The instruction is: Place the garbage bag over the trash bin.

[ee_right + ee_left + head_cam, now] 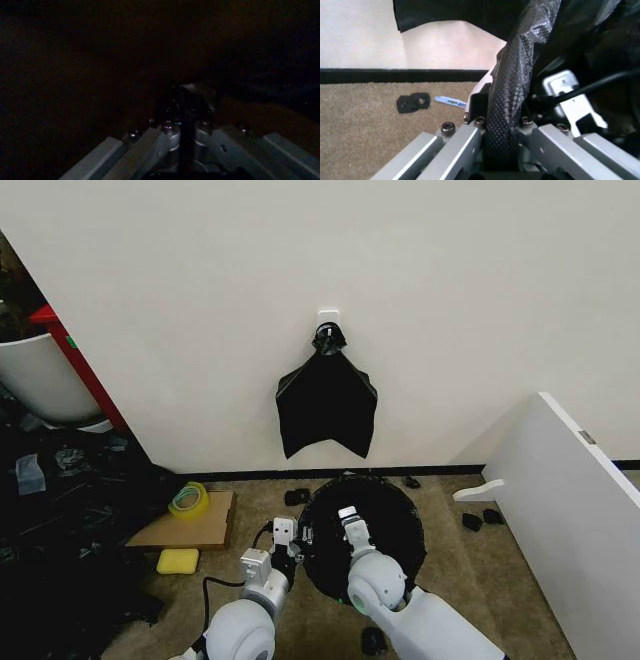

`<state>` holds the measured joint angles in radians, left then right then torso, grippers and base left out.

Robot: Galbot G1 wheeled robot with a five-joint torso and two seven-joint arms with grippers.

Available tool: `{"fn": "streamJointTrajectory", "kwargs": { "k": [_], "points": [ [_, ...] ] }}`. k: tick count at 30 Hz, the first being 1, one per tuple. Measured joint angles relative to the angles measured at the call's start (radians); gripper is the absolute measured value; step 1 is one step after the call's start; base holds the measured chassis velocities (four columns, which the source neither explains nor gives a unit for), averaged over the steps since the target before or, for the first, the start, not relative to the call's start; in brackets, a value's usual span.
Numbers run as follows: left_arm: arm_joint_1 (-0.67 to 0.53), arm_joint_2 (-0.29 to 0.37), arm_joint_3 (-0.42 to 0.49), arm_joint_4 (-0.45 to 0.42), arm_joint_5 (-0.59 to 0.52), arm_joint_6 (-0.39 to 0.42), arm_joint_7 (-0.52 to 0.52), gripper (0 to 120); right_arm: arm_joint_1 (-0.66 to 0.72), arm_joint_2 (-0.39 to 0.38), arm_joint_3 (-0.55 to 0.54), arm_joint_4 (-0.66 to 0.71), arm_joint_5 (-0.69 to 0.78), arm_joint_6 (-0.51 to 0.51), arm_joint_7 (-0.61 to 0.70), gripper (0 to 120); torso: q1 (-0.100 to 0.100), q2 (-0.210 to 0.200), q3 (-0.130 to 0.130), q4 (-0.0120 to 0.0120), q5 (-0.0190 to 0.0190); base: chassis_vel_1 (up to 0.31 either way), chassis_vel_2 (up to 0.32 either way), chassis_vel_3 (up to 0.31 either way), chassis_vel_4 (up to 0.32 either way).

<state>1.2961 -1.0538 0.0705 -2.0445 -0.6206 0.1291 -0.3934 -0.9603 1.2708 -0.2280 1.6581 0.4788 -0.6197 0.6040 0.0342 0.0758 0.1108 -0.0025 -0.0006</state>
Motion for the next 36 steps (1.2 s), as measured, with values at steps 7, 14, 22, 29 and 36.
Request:
{"fn": "streamJointTrajectory", "kwargs": {
  "k": [7,14,22,29,36],
  "points": [
    [0.003,-0.009,-0.015,0.002,-0.04,0.013,-0.043,0,-0.024,-0.042,0.0,0.088,0.014,-0.003,-0.009,0,0.0,0.0,0.0,-0.0001,0.0001,0.0,0.0,0.0,0.0],
    [-0.017,-0.053,-0.016,0.01,-0.134,0.074,-0.146,0,-0.069,-0.094,0.034,0.329,0.13,-0.07,-0.013,15,0.0,0.0,0.0,0.0,0.0001,0.0,0.0,0.0,0.0],
    [-0.062,-0.089,-0.091,0.034,-0.327,0.159,-0.283,0,-0.145,-0.18,0.115,0.532,0.159,-0.065,-0.1,43,0.0,0.0,0.0,-0.0001,0.0001,0.0,0.0,0.0,0.0],
    [-0.061,-0.122,-0.135,0.048,-0.415,0.2,-0.393,0,-0.233,-0.159,0.21,0.635,0.14,-0.019,-0.123,65,0.0,0.0,0.0,0.0005,0.0002,0.0,0.0,0.0,0.0],
    [-0.122,-0.164,-0.109,0.121,-0.445,0.172,-0.385,0,-0.368,-0.125,0.33,0.673,0.092,0.038,-0.17,94,0.0,0.0,0.0,0.0,0.0002,0.0,0.0,0.0,0.0]
  ]
}}
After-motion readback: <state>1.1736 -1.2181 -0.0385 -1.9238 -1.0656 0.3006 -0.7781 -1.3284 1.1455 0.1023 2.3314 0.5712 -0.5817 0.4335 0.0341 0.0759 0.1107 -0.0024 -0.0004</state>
